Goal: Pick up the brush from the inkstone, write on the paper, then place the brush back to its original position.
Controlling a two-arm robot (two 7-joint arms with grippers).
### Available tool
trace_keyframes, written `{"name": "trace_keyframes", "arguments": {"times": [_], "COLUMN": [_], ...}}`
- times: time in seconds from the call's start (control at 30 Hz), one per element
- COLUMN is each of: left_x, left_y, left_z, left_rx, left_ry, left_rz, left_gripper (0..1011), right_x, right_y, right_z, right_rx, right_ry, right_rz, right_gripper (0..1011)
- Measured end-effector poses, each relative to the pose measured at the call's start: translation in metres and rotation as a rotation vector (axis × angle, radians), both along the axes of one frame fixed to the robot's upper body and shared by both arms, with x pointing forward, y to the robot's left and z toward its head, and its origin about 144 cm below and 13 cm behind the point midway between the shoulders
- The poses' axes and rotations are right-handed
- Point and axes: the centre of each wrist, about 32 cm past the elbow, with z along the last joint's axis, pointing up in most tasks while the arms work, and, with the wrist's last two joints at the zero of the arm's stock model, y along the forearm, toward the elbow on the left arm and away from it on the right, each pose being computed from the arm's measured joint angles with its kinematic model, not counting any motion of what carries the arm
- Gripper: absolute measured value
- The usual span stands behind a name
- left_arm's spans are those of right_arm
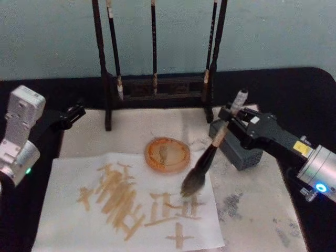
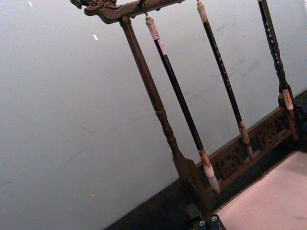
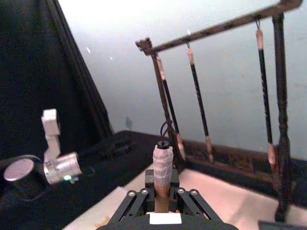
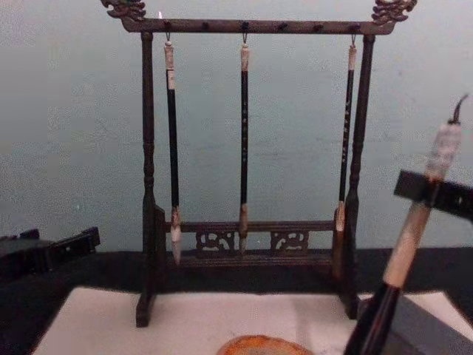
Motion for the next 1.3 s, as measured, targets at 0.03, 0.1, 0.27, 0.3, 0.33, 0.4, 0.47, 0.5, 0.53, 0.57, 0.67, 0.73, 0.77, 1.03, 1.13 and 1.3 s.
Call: {"name": "trace_keyframes", "arguments": {"times": [0.03,0.1,0.27,0.3,0.33,0.4,0.47,0.5,0.53,0.57,0.67,0.73,0.77,1.03,1.13,1.3], "left_x": [0.0,0.0,0.0,0.0,0.0,0.0,0.0,0.0,0.0,0.0,0.0,0.0,0.0,0.0,0.0,0.0], "left_y": [0.0,0.0,0.0,0.0,0.0,0.0,0.0,0.0,0.0,0.0,0.0,0.0,0.0,0.0,0.0,0.0], "left_z": [0.0,0.0,0.0,0.0,0.0,0.0,0.0,0.0,0.0,0.0,0.0,0.0,0.0,0.0,0.0,0.0], "left_rx": [0.0,0.0,0.0,0.0,0.0,0.0,0.0,0.0,0.0,0.0,0.0,0.0,0.0,0.0,0.0,0.0], "left_ry": [0.0,0.0,0.0,0.0,0.0,0.0,0.0,0.0,0.0,0.0,0.0,0.0,0.0,0.0,0.0,0.0], "left_rz": [0.0,0.0,0.0,0.0,0.0,0.0,0.0,0.0,0.0,0.0,0.0,0.0,0.0,0.0,0.0,0.0], "left_gripper": [1002,1002,1002,1002,1002,1002,1002,1002,1002,1000,1002,1002,1002,1002,1002,1002], "right_x": [0.0,-0.001,0.0,0.0,0.001,0.002,0.004,0.005,0.005,0.007,0.009,0.01,0.011,0.017,0.018,0.019], "right_y": [0.001,0.003,0.016,0.019,0.024,0.03,0.038,0.04,0.043,0.048,0.056,0.06,0.063,0.07,0.069,0.058], "right_z": [0.002,0.005,0.013,0.014,0.014,0.015,0.014,0.014,0.013,0.011,0.006,0.003,-0.001,-0.017,-0.022,-0.027], "right_rx": [0.006,0.014,0.037,0.039,0.04,0.041,0.037,0.036,0.034,0.032,0.028,0.026,0.022,0.002,-0.003,-0.007], "right_ry": [-0.008,-0.016,-0.044,-0.047,-0.051,-0.053,-0.05,-0.048,-0.046,-0.038,-0.024,-0.017,-0.008,0.034,0.047,0.063], "right_rz": [0.007,0.015,0.052,0.058,0.072,0.087,0.105,0.111,0.117,0.129,0.145,0.151,0.155,0.155,0.147,0.118], "right_gripper": [175,175,175,175,175,175,175,175,173,175,175,175,175,175,175,173]}}
